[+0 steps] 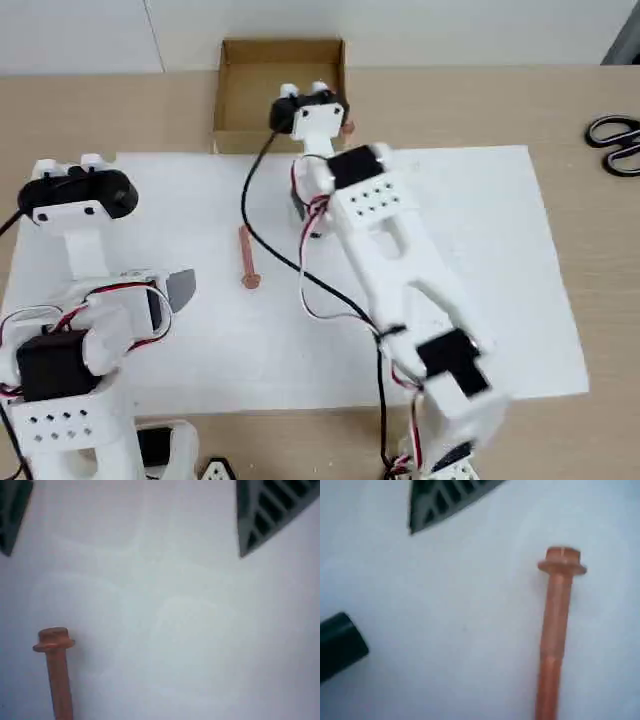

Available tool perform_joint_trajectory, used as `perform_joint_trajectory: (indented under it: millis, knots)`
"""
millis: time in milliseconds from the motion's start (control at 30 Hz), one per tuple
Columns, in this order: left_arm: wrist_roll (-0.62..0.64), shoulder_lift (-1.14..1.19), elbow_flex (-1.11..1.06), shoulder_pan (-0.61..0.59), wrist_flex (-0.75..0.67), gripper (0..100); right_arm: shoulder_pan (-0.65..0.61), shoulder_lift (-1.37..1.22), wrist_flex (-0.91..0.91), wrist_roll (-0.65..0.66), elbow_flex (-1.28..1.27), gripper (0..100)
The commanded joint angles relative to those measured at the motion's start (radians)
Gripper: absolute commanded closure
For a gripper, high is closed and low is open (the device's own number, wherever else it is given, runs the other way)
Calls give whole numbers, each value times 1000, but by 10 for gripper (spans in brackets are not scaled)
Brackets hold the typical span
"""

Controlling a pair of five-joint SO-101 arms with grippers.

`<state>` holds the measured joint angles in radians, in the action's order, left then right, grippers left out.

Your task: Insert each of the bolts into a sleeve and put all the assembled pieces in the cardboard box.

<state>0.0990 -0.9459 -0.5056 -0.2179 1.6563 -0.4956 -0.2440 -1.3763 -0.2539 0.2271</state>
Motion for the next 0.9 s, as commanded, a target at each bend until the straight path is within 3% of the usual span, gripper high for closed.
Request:
perform_joint_trajectory:
  millis: [0,300,867]
  knots:
    - [-9,-12,33,-8,5,727,-21,-28,73,-84,5,785]
    - [-9,-12,33,-5,5,727,-22,-61,262,-232,-8,786]
    - [-11,-12,-27,-8,-23,728,13,-245,367,-239,-6,786]
